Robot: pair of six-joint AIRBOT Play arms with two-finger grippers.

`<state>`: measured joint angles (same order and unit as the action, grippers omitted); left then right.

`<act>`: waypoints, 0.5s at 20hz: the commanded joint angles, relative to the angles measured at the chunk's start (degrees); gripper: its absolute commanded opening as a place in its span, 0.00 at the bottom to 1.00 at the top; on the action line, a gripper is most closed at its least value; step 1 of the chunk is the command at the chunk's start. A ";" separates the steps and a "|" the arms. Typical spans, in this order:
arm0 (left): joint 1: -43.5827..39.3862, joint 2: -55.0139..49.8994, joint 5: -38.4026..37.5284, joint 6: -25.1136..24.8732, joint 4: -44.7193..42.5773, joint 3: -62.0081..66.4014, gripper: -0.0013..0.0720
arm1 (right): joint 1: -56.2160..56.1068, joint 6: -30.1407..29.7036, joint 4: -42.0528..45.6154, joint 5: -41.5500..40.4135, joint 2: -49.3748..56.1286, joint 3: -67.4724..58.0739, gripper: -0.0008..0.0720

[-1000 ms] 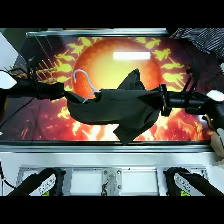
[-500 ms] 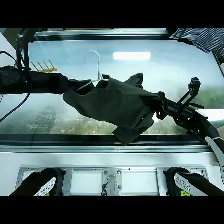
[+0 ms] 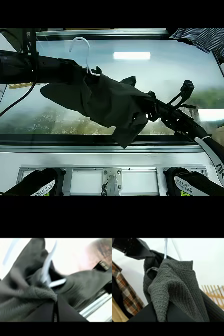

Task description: Fold the clothes and pants, and hang the long-sleeved shirts on hangers.

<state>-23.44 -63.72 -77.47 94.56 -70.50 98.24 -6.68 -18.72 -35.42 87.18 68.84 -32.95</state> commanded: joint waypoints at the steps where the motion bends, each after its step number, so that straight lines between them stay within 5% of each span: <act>1: -1.62 -2.43 -1.73 0.39 -0.50 4.83 0.04 | -1.64 -0.81 -1.53 0.09 0.04 0.02 0.03; 6: 0.09 -0.92 -2.05 0.37 -0.39 5.25 0.05 | -1.64 -0.81 -1.51 0.09 0.04 0.02 0.04; 8: 0.35 0.42 -1.86 0.39 -0.52 5.25 0.62 | -1.64 -0.81 -1.53 0.09 0.04 0.02 0.04; 10: 0.33 1.97 -1.07 0.39 -0.44 5.27 0.70 | -1.64 -0.81 -1.53 0.11 0.04 0.02 0.04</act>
<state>-23.35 -63.40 -79.11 94.96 -70.87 103.28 -8.25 -19.53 -36.64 87.11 68.86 -32.95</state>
